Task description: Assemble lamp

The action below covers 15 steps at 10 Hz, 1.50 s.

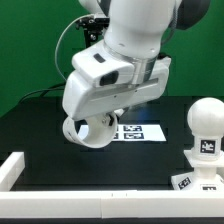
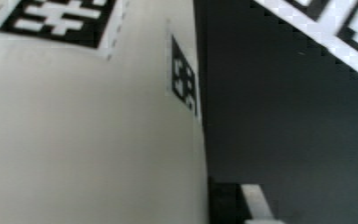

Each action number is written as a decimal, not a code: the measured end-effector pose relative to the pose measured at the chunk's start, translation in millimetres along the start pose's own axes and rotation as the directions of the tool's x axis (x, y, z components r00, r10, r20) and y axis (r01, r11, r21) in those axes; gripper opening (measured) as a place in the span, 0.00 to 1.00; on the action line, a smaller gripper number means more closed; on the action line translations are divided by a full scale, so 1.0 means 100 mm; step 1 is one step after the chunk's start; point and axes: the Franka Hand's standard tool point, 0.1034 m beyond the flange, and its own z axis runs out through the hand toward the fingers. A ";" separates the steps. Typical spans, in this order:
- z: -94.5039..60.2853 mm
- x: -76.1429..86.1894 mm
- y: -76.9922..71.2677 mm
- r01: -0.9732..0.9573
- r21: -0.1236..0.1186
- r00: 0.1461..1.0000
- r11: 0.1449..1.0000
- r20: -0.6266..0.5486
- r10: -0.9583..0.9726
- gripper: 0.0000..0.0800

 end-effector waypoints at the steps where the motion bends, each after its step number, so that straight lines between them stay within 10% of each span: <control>1: 0.01 0.04 -0.04 -0.005 -0.045 1.000 0.999 -0.004 0.005 0.05; 3: 0.03 0.14 -0.12 0.021 -0.112 1.000 0.994 -0.019 -0.023 0.05; 8: 0.06 0.28 -0.35 0.342 -0.376 0.929 0.861 -0.002 -0.370 0.05; 12: 0.07 0.45 -0.58 0.298 -0.508 0.919 0.808 -0.077 -0.387 0.05; 15: 0.20 0.38 -0.53 0.477 -0.661 0.808 0.579 0.071 -0.584 0.05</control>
Offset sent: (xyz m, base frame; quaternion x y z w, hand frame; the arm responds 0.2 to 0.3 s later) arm 0.0000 0.0000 0.0000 -0.1938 0.0000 0.0000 0.9810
